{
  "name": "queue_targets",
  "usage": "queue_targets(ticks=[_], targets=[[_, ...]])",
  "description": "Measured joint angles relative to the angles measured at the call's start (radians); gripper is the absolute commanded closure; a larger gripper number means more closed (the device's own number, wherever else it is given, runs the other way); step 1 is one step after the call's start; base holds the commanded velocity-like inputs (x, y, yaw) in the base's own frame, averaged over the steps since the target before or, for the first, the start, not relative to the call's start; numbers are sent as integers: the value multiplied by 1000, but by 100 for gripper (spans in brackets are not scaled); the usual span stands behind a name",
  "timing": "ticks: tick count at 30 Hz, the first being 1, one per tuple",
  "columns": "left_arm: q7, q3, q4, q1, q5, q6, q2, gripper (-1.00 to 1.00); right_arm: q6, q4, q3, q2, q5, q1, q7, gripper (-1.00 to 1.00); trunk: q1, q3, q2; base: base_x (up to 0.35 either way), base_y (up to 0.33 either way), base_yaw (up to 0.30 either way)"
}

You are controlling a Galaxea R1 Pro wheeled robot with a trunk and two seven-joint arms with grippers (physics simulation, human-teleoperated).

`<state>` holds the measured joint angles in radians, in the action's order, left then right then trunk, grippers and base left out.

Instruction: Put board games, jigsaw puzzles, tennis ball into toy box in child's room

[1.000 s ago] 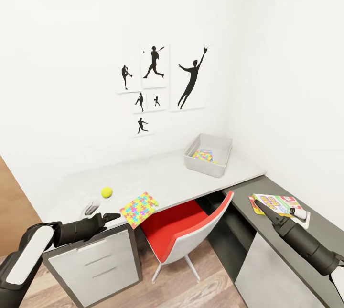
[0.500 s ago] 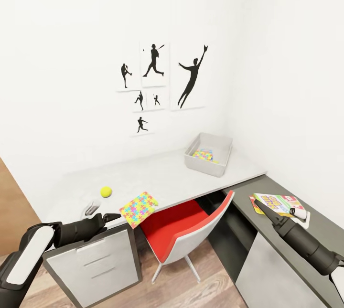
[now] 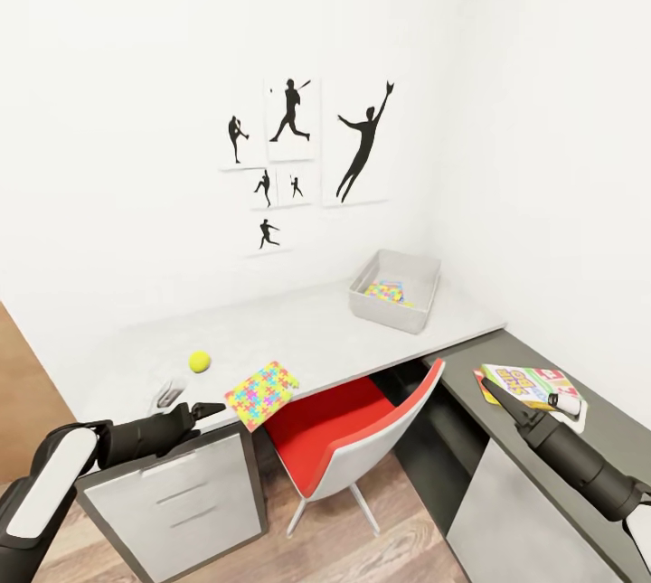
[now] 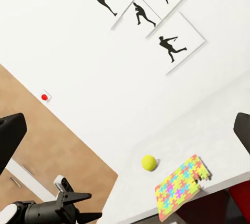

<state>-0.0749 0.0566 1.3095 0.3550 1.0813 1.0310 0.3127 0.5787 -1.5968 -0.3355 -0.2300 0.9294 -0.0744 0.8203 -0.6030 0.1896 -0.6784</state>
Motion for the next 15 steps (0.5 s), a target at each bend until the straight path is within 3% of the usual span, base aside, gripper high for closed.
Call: queue_targets(ticks=[9,15], targets=[[-11,0,-97,2,2,-9,-5,-100,0,0,0,1,0,0,1,-100,-35,28,-63,0,0,0],[-111,-1,-134,3,-2,-14,-6,-100,-1,0,0,3,0,0,3,-100,-58,47,-105,0,0,0]])
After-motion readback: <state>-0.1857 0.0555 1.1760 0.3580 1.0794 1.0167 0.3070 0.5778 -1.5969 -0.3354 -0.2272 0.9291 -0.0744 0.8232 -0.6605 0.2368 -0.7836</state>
